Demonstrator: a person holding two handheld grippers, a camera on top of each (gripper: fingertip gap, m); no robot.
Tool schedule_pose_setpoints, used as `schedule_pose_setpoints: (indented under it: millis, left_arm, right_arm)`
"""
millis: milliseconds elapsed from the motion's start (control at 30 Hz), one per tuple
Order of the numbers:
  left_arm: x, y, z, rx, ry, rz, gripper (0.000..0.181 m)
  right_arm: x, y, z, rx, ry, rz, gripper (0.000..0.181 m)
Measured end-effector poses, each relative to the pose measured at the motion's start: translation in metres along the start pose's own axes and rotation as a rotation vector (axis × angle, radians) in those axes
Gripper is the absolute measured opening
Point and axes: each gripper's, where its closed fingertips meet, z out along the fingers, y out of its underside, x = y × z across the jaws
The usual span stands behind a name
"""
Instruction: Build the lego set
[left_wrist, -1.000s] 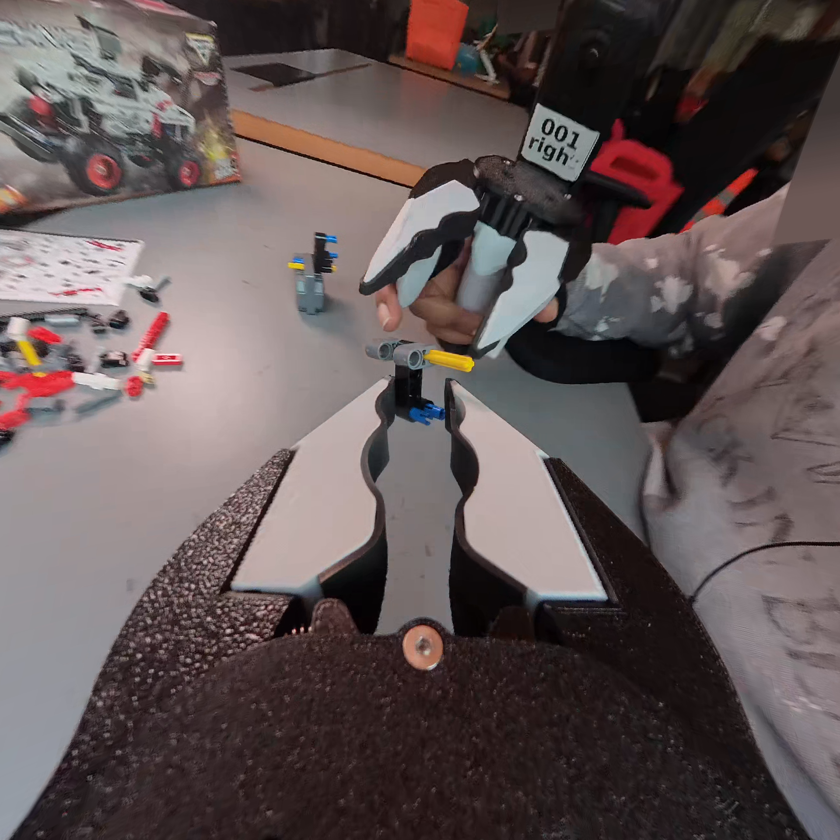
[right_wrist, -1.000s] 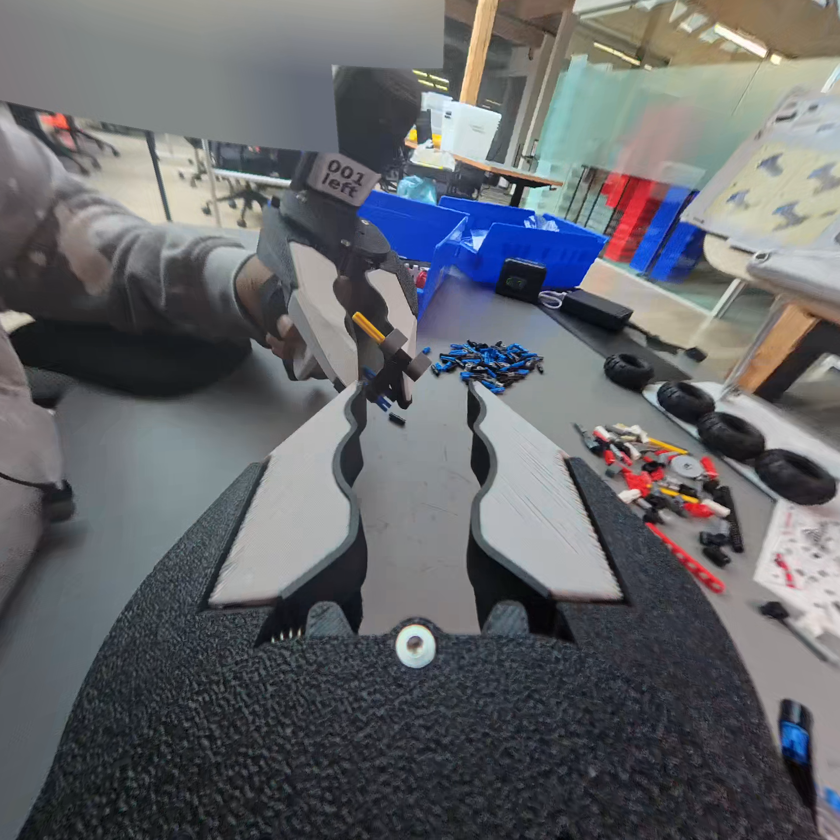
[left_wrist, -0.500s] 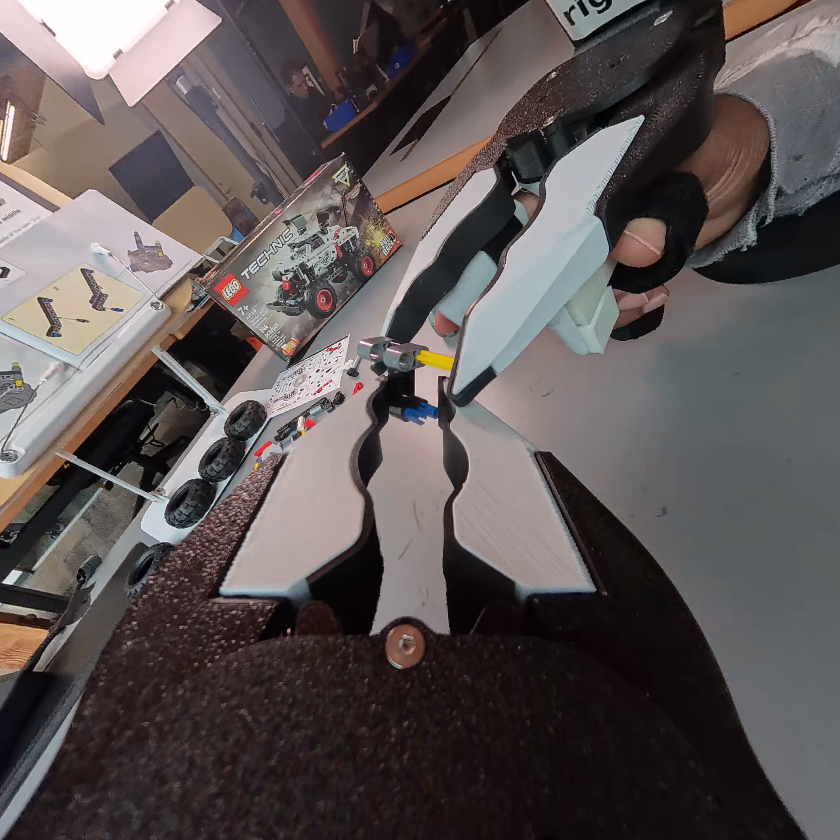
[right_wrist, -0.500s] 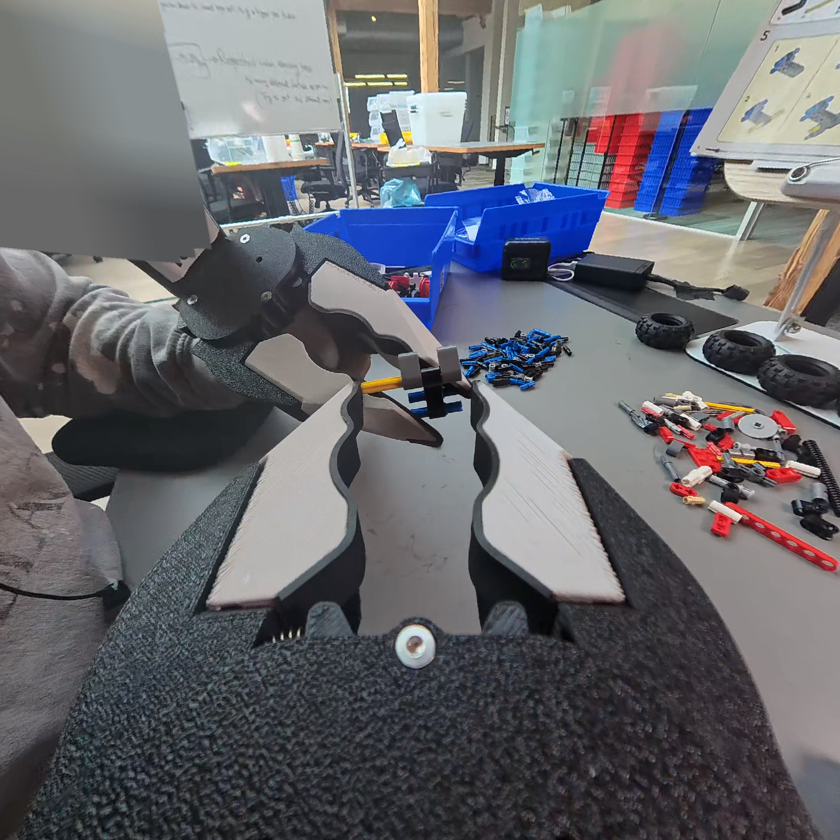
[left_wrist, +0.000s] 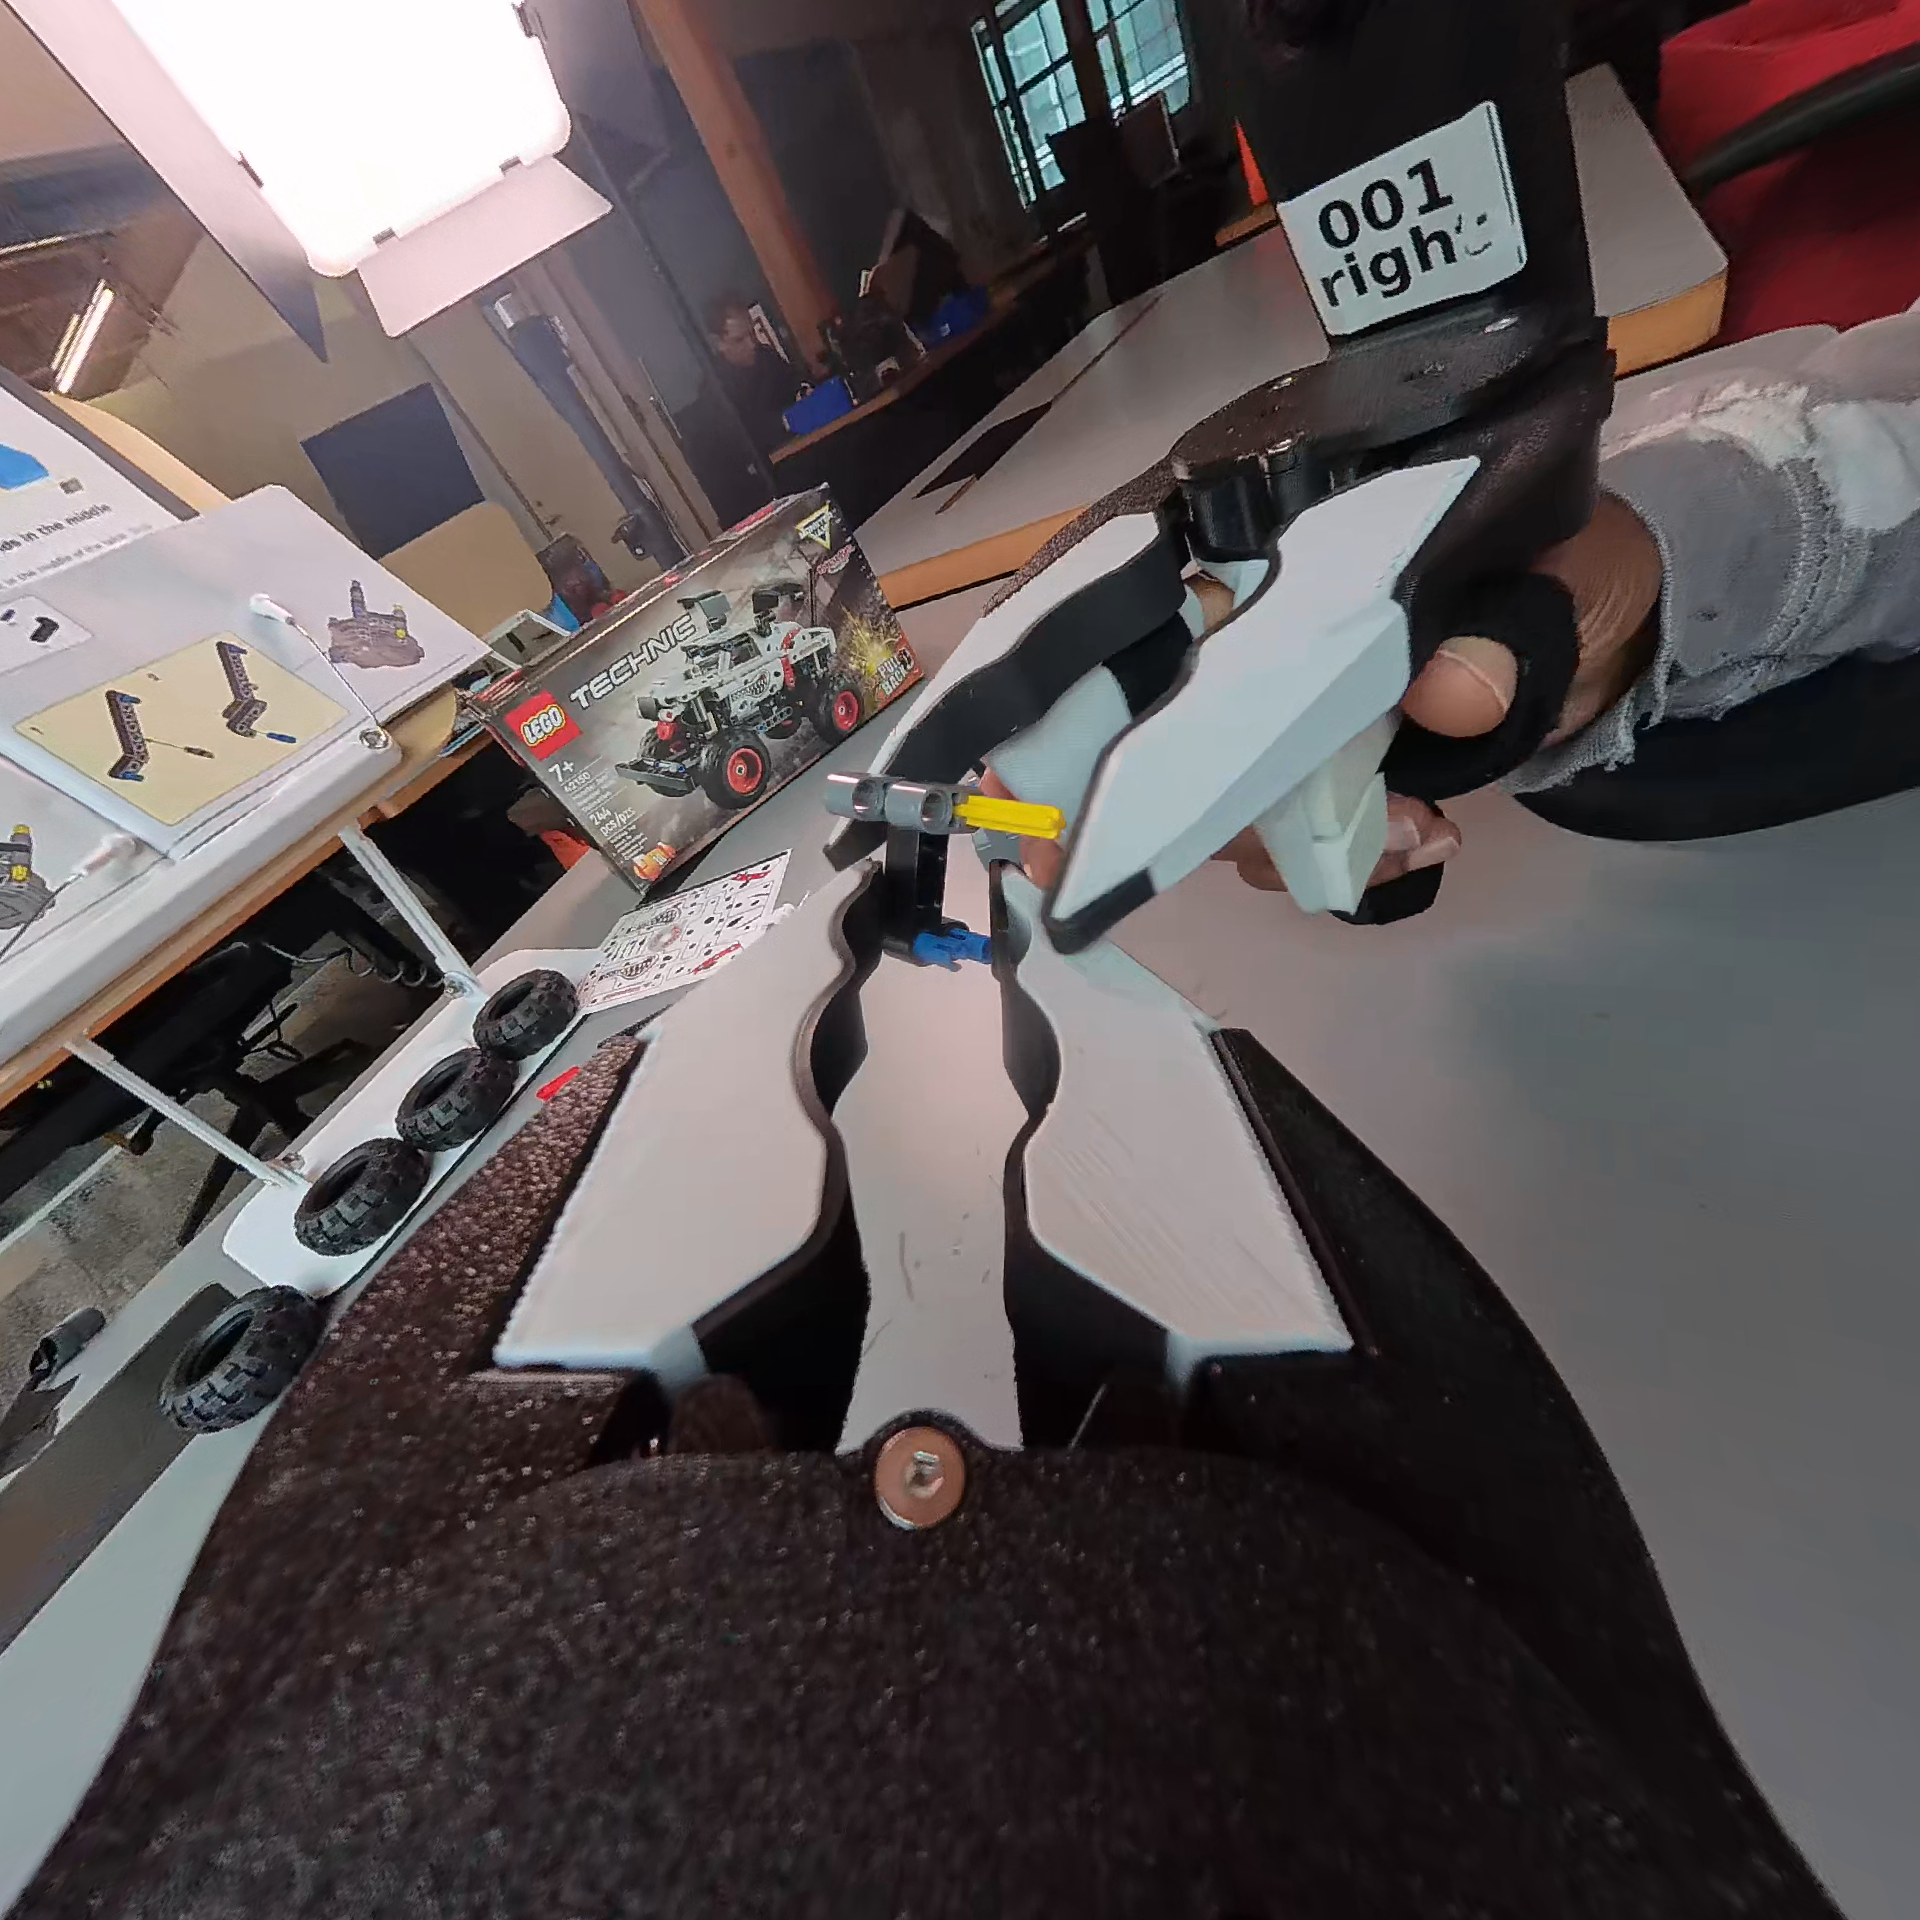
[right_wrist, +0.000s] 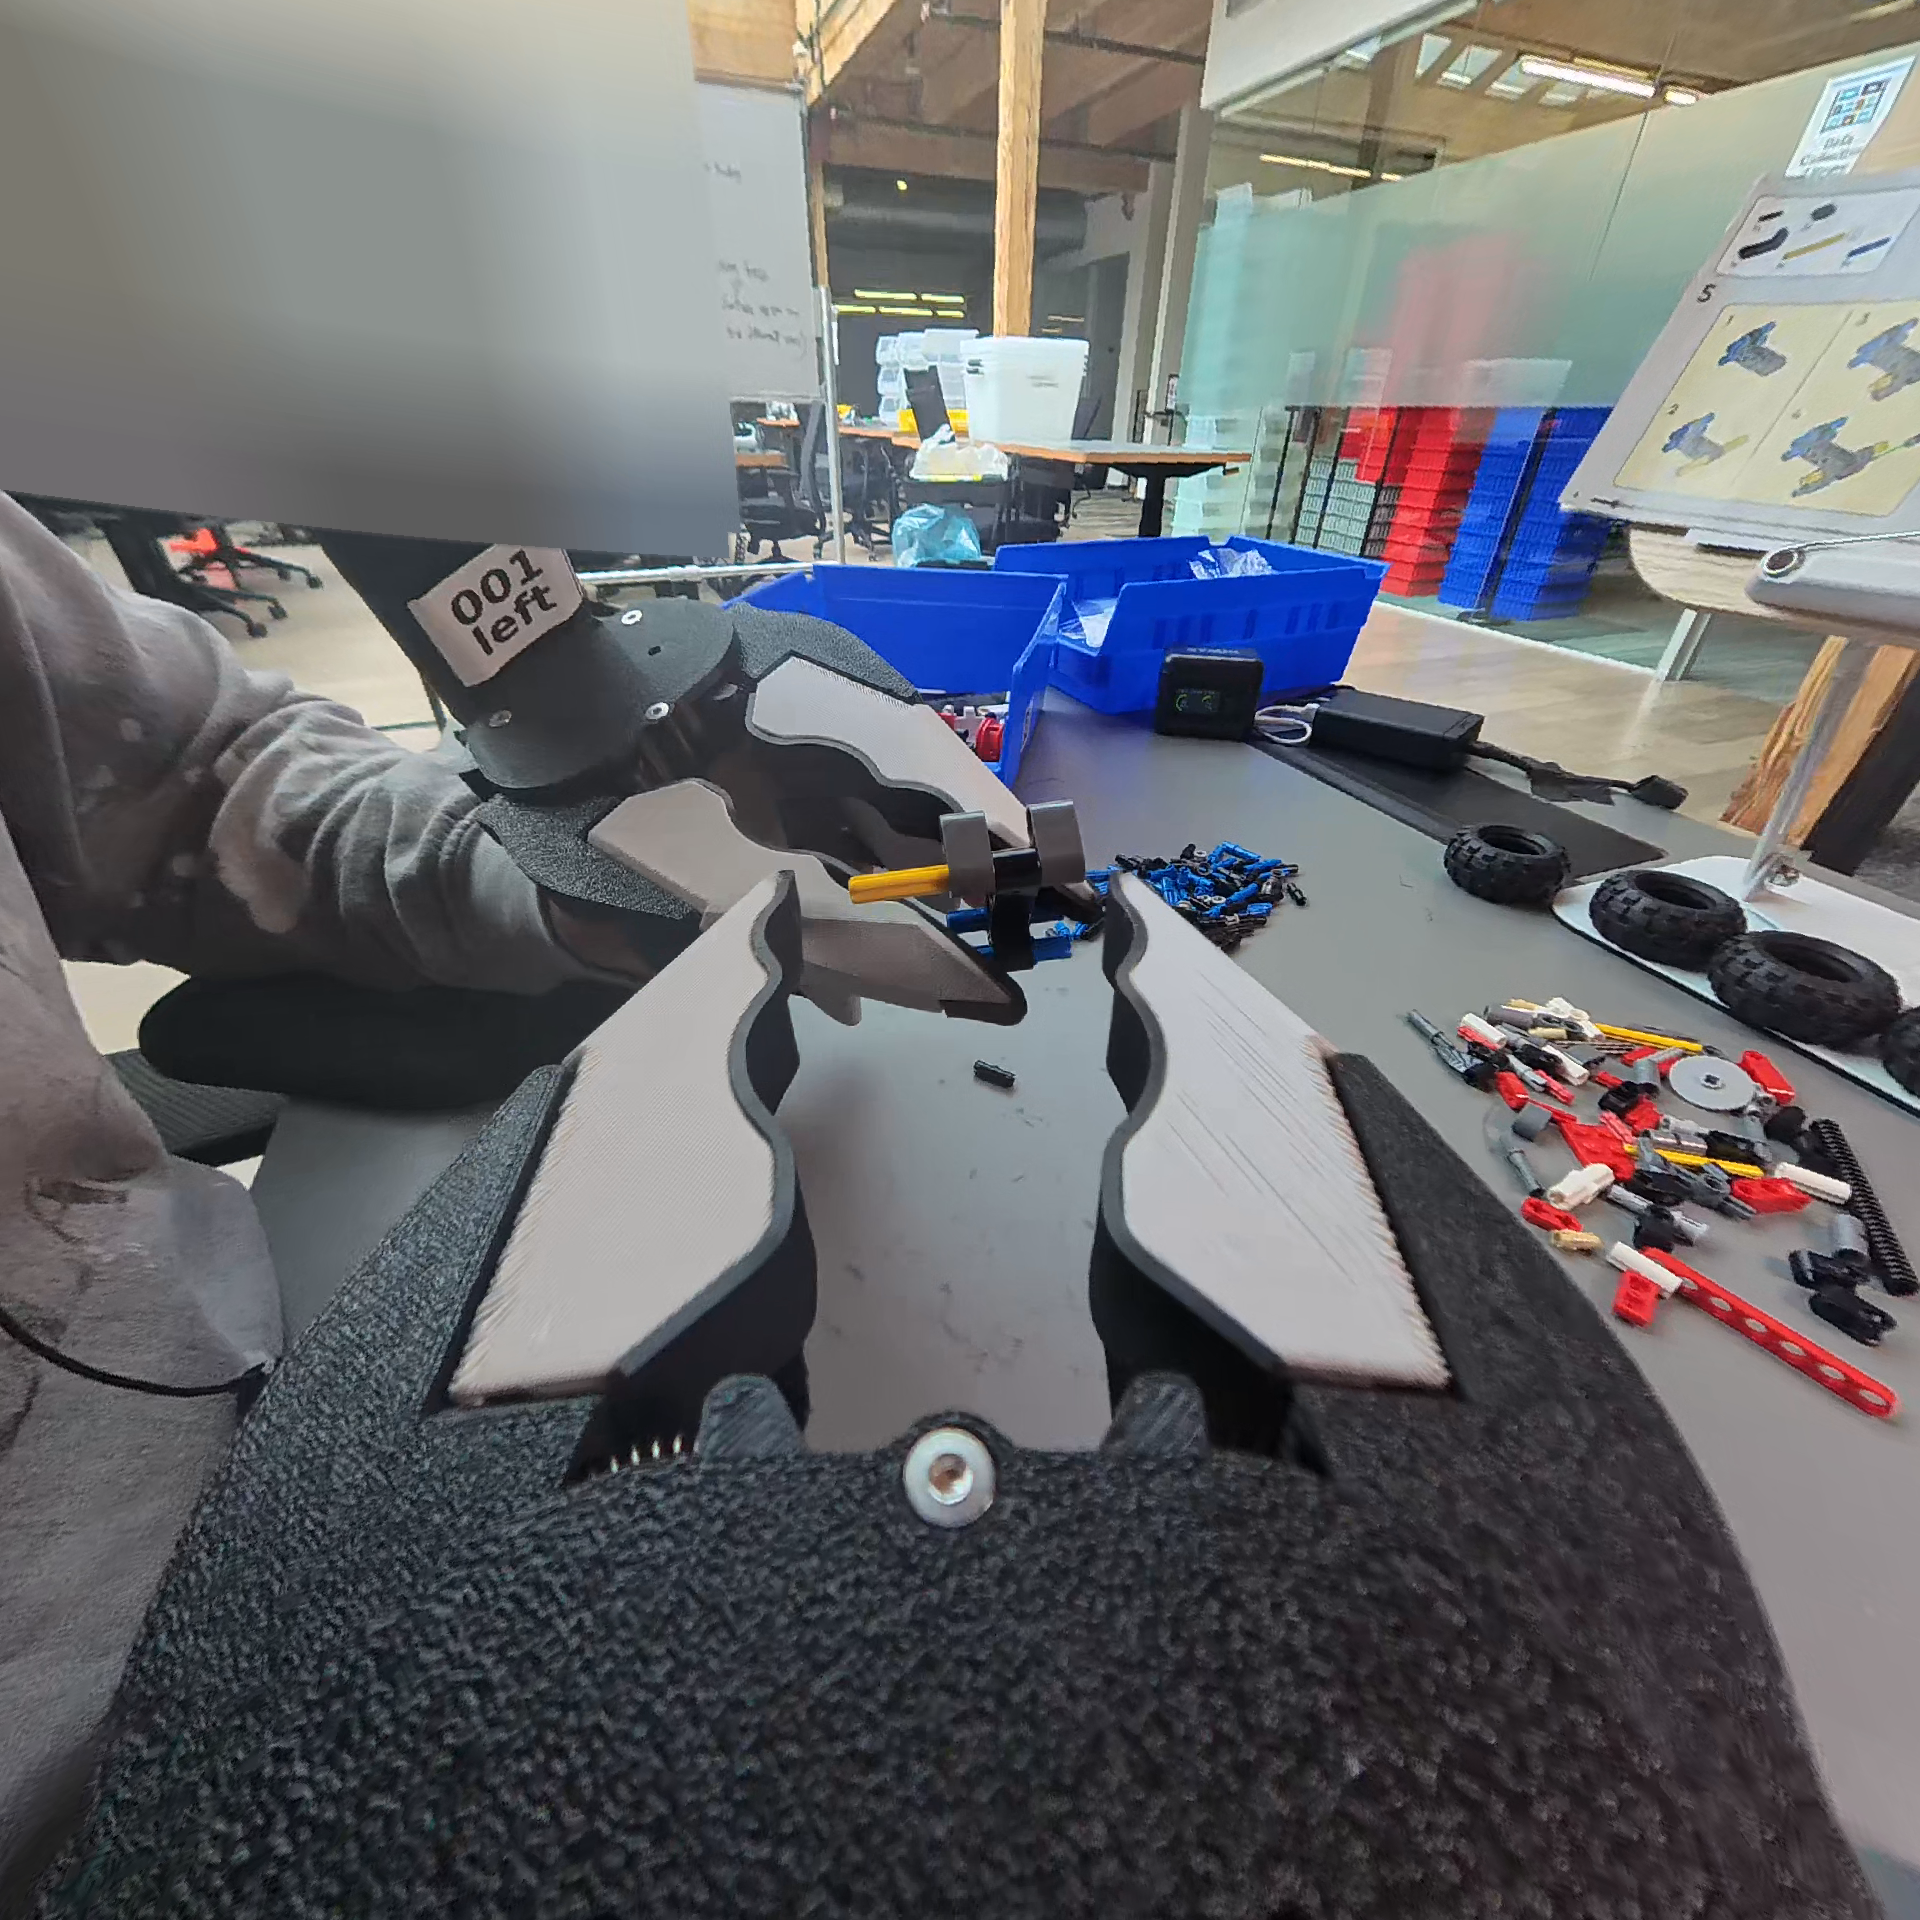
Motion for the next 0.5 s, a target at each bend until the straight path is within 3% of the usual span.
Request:
schedule_pose_setpoints:
  millis: [33,267,433,500]
  left_arm:
    - [0.002,-0.001,0.000,0.003,0.000,0.008,0.021]
    - [0.005,-0.004,0.000,0.048,0.051,-0.048,0.027]
    - [0.033,-0.010,-0.013,0.079,0.459,-0.420,0.045]
    - [0.036,-0.015,-0.022,0.085,0.644,-0.674,0.052]
  right_arm:
    - [0.001,-0.001,0.001,0.009,0.009,0.007,0.051]
    - [-0.001,-0.006,-0.001,0.036,-0.014,0.005,0.044]
    - [-0.012,-0.007,-0.007,0.039,-0.082,-0.110,0.043]
    - [-0.014,-0.015,-0.014,0.097,-0.065,-0.190,0.009]
